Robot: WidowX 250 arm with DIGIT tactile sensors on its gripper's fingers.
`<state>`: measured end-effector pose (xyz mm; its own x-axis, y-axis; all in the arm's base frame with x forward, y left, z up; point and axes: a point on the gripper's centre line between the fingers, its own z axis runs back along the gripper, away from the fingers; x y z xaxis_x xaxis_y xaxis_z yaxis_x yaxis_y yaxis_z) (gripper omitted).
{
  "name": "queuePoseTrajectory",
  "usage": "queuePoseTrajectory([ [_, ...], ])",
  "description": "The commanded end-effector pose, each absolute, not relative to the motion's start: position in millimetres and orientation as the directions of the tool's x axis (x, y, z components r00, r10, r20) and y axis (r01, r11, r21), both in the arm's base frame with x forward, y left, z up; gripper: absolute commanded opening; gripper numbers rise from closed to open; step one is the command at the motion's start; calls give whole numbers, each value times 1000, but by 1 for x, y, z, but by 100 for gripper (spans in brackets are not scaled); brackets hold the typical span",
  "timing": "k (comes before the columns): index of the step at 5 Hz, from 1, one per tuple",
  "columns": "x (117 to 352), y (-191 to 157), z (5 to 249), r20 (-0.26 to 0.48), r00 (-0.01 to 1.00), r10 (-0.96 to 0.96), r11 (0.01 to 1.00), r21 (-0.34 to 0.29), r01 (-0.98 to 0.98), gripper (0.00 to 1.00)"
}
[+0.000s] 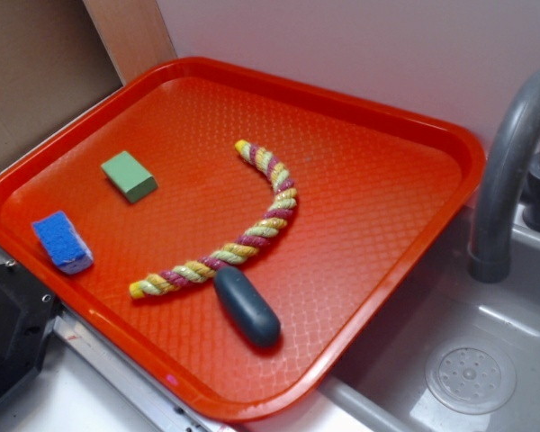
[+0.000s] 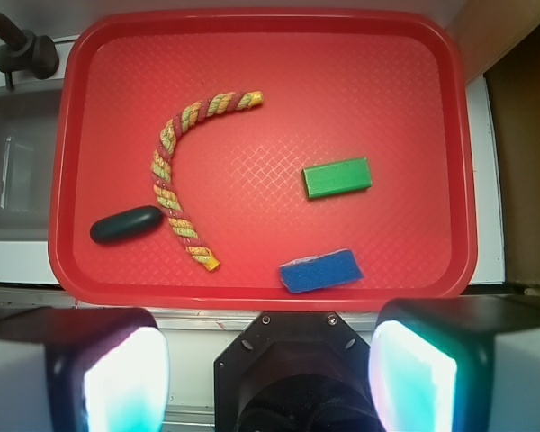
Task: Grab the plastic pickle.
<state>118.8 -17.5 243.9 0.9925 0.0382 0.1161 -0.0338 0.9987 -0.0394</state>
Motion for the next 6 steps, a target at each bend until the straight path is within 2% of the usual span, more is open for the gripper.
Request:
queuePoseTrajectory([
  [1,119,-17,244,116,992,38,999,-39,-34,100],
  [2,143,-36,222,229,950,-213,977,37,210,100],
  [3,164,-45,204,195,867,-458,889,107,446,100],
  [4,182,-69,185,205,722,-661,749,133,649,100],
  [5,196,-108,158,208,545,-812,570,79,818,100],
  [6,192,-135,135,180,339,-923,349,28,937,100],
])
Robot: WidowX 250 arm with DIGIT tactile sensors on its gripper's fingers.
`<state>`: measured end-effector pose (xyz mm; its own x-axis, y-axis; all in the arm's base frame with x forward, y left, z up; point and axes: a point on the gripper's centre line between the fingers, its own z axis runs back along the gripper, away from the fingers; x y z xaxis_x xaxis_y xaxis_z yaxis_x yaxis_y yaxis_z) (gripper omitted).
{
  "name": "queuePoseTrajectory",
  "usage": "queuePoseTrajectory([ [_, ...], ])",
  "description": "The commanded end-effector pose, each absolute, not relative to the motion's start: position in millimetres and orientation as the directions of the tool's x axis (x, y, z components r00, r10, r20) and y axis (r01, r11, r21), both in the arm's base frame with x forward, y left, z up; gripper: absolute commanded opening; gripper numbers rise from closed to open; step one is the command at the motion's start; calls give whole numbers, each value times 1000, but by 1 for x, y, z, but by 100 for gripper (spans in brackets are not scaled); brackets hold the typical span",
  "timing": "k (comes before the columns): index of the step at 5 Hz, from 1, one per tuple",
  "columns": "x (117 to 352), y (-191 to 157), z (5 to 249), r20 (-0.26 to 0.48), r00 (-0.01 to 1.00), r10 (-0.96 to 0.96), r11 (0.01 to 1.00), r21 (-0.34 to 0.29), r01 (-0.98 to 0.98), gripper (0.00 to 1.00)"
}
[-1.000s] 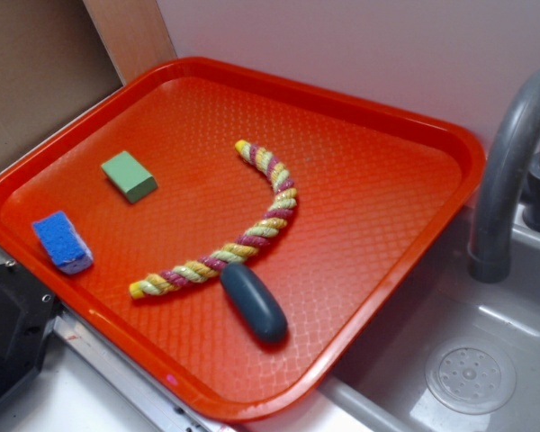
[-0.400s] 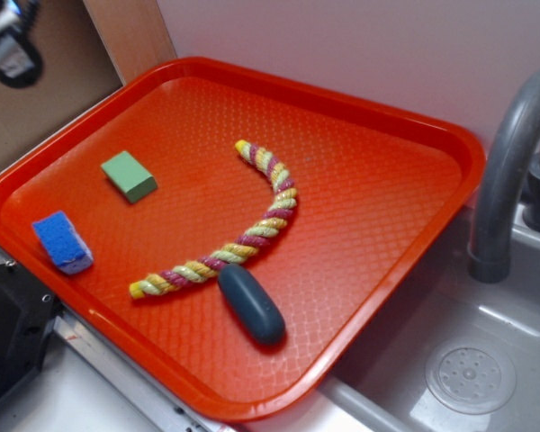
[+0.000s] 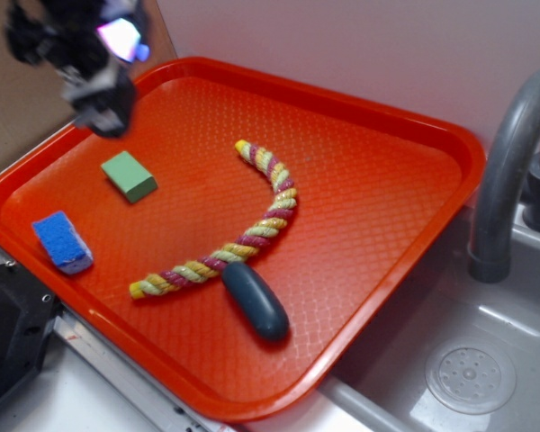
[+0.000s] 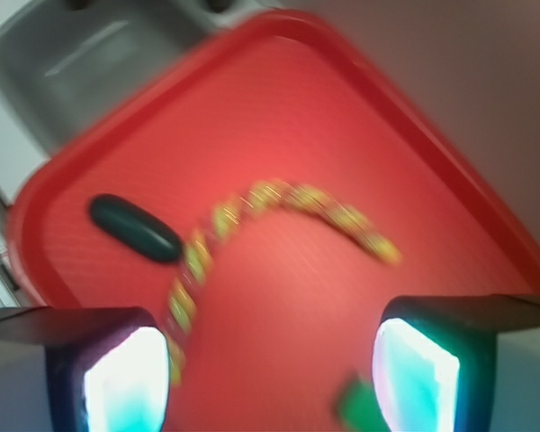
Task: Grab the plastic pickle.
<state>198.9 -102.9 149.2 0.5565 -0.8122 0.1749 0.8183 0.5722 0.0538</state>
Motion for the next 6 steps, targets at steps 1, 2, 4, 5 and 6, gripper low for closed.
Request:
queuePoseTrajectory([
  [1,172,-149,111,188,109,-976,107,-19,994,100],
  [2,151,-153,98,155,-138,-978,-141,-11,990,100],
  [4,165,-140,58,29,-490,-871,-491,-42,870,100],
  [5,167,-146,51,28,-476,-879,-477,-39,878,100],
  [6,159,-153,43,11,-479,-878,-479,-42,877,100],
])
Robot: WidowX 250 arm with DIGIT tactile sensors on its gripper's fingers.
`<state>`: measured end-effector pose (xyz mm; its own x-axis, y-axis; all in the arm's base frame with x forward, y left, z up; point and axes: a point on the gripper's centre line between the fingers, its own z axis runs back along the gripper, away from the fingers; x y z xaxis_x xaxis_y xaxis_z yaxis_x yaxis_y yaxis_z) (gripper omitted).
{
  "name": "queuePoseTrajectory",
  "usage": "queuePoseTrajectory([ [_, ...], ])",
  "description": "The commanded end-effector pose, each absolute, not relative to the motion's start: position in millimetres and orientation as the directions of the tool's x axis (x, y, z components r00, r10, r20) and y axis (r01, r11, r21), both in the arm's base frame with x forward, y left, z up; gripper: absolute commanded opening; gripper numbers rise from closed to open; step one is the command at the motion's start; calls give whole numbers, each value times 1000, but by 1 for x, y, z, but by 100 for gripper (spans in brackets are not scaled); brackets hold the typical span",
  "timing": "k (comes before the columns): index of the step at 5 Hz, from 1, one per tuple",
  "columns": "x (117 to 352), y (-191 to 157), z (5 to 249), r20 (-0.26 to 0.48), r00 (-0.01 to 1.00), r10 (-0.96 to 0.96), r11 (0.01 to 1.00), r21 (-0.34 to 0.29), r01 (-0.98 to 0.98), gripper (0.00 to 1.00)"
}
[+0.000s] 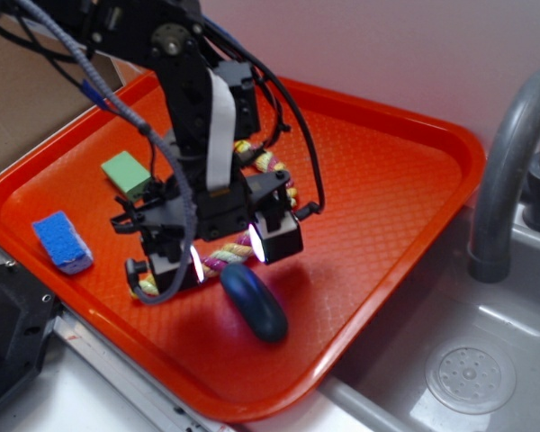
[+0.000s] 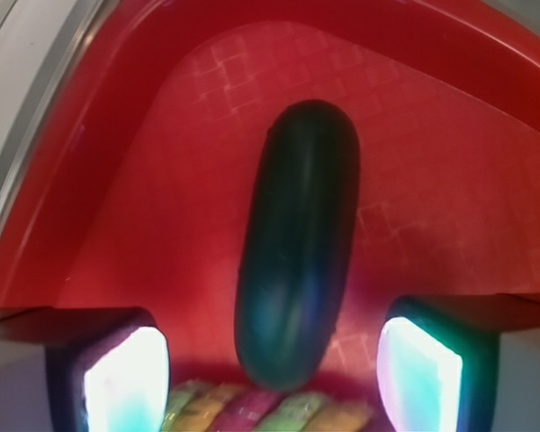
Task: Grab the plastic pickle.
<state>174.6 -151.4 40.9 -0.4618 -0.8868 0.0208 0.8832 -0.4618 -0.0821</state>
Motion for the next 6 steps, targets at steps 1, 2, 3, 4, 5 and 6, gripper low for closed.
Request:
queuePoseTrajectory([
  [1,154,-159,39,15,-481,-876,-481,-51,875,100],
  [2,156,-159,30,-13,-447,-895,-445,-63,893,100],
  [3,157,-157,23,-43,-414,-909,-411,-65,909,0],
  [4,155,-158,20,-56,-403,-914,-399,-62,915,0],
  [5,155,-157,19,-61,-396,-916,-393,-54,918,0],
  [6,155,-156,18,-61,-388,-920,-385,-52,921,0],
])
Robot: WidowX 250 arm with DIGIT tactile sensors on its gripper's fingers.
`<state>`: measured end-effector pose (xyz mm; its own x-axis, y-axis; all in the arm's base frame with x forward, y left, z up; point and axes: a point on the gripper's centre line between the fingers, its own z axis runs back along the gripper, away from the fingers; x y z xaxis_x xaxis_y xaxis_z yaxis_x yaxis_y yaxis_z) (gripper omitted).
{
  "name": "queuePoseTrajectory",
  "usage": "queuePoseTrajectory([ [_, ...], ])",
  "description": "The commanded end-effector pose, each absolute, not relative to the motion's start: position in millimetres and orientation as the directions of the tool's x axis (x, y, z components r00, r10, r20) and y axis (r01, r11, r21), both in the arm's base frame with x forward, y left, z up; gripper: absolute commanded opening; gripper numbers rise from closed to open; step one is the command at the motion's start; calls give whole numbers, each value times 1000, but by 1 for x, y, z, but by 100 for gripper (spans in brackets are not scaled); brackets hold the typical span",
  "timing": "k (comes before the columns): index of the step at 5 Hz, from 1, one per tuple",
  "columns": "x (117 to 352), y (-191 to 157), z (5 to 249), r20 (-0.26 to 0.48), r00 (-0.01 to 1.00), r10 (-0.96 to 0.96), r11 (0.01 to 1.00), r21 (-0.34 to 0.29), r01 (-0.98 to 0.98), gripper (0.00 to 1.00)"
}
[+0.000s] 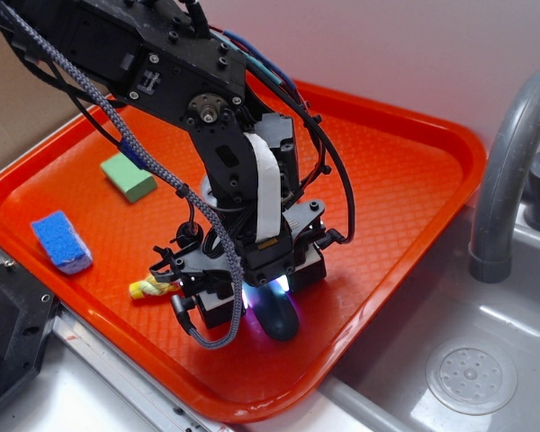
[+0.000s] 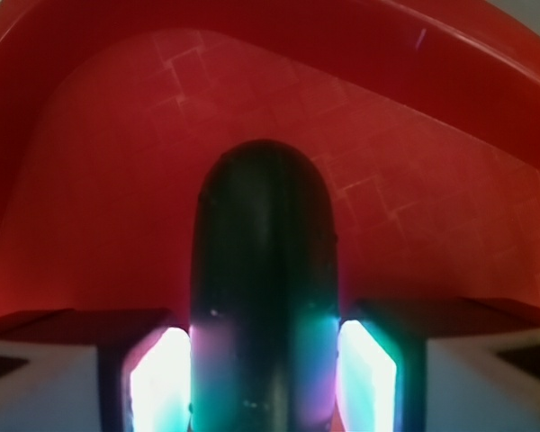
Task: Grab the plastic pickle.
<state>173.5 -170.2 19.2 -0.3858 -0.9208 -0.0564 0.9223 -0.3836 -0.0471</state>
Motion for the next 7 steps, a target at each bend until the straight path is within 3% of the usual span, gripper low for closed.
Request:
queuePoseTrajectory([
  [1,157,-148,38,-99,-293,-951,-297,21,955,0],
  [2,164,-113,84,51,-48,-998,-44,64,997,0],
  [3,172,-84,136,7,201,-980,201,68,977,0],
  [4,162,-71,173,-53,434,-899,434,10,901,0],
  [5,150,-51,195,-60,644,-762,643,46,765,0],
  [6,154,-39,207,-67,813,-579,811,56,582,0],
  [7,162,-47,221,-6,932,-361,931,53,361,0],
])
